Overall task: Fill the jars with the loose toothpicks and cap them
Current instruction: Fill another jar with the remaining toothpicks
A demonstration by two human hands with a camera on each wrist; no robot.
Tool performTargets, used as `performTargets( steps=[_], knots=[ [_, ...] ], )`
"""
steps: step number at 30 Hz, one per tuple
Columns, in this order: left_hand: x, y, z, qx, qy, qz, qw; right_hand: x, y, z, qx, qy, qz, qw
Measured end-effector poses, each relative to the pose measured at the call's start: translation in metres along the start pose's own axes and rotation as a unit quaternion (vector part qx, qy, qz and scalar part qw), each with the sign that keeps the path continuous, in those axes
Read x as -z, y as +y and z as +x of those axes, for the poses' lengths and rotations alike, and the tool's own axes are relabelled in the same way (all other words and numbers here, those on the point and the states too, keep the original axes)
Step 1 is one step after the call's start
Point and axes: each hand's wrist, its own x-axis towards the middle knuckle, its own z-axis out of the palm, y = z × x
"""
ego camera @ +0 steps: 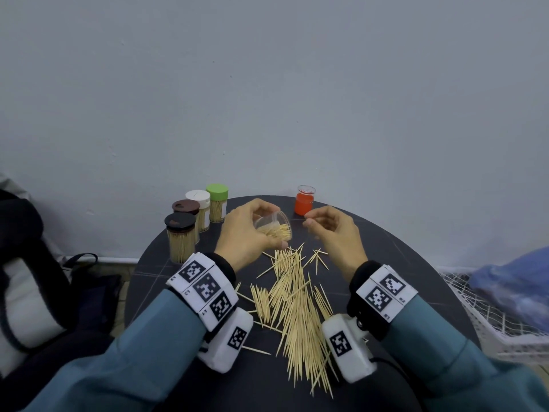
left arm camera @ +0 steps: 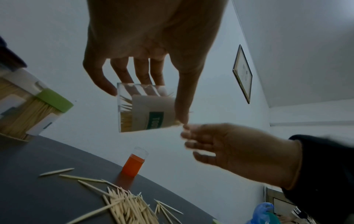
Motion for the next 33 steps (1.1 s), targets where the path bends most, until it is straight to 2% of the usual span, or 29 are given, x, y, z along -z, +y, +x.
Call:
performTargets(
  steps=[2, 3, 5, 6, 8, 10, 14, 19, 22, 27, 31, 33],
  knots=[
    [0.004, -0.001, 0.001, 0.008, 0.012, -0.007, 1.0, 0.003, 0.008, 0.008, -0.033, -0.057, -0.109, 0.992],
    [0.006, -0.001, 0.001, 0.014, 0.018, -0.013, 1.0, 0.005, 0.013, 0.013, -0.061, -0.113, -0.185, 0.974],
    [0.009, -0.002, 0.001, 0.03, 0.025, -0.032, 0.999, 0.005, 0.025, 0.024, -0.128, -0.235, -0.334, 0.904],
    [0.011, -0.001, 0.001, 0.037, 0.027, -0.039, 0.998, 0.005, 0.03, 0.029, -0.152, -0.269, -0.387, 0.869],
    [0.013, -0.001, 0.002, 0.043, 0.026, -0.045, 0.998, 0.002, 0.036, 0.037, -0.184, -0.289, -0.441, 0.829],
    [0.015, -0.002, 0.004, 0.04, 0.026, -0.049, 0.998, -0.001, 0.038, 0.04, -0.192, -0.287, -0.469, 0.813],
    [0.017, -0.005, 0.007, 0.03, 0.036, -0.033, 0.998, -0.006, 0.036, 0.039, -0.18, -0.28, -0.517, 0.788],
    [0.016, -0.002, 0.007, 0.029, 0.04, -0.021, 0.999, -0.018, 0.032, 0.031, -0.171, -0.305, -0.533, 0.77],
    [0.013, -0.001, 0.006, 0.026, 0.042, -0.017, 0.999, -0.027, 0.02, 0.025, -0.181, -0.321, -0.503, 0.782],
    [0.012, 0.0, 0.003, 0.028, 0.034, -0.026, 0.999, -0.045, 0.008, 0.025, -0.208, -0.309, -0.472, 0.799],
    [0.018, -0.001, 0.004, 0.021, 0.037, -0.005, 0.999, -0.061, 0.001, 0.028, -0.224, -0.3, -0.492, 0.786],
    [0.019, -0.001, 0.004, 0.019, 0.037, -0.004, 0.999, -0.065, -0.005, 0.028, -0.22, -0.313, -0.512, 0.769]
  ],
)
